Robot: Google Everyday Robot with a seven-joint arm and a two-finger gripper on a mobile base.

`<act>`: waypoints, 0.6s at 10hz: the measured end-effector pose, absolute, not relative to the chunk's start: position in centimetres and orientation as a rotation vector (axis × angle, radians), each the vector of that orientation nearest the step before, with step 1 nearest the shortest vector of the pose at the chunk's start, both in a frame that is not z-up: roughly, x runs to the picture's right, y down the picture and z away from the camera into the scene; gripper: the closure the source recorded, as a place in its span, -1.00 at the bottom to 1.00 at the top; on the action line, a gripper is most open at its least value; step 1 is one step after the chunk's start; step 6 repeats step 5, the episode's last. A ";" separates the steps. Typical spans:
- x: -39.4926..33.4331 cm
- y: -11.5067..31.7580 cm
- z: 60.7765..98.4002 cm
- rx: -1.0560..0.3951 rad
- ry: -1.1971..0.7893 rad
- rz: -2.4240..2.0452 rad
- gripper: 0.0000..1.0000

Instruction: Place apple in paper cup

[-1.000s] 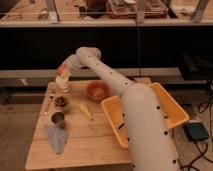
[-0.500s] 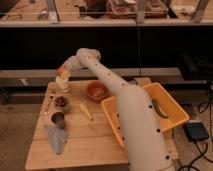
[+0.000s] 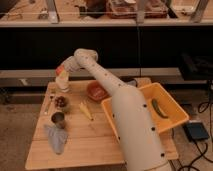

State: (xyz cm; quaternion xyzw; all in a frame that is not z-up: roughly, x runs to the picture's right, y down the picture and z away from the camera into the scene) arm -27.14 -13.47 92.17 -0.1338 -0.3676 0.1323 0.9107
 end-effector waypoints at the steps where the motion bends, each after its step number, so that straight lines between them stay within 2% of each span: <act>1: -27.2 -13.4 92.3 -0.276 -0.753 0.278 -0.60; 6: -26.8 -13.5 92.4 -0.277 -0.784 0.291 -0.60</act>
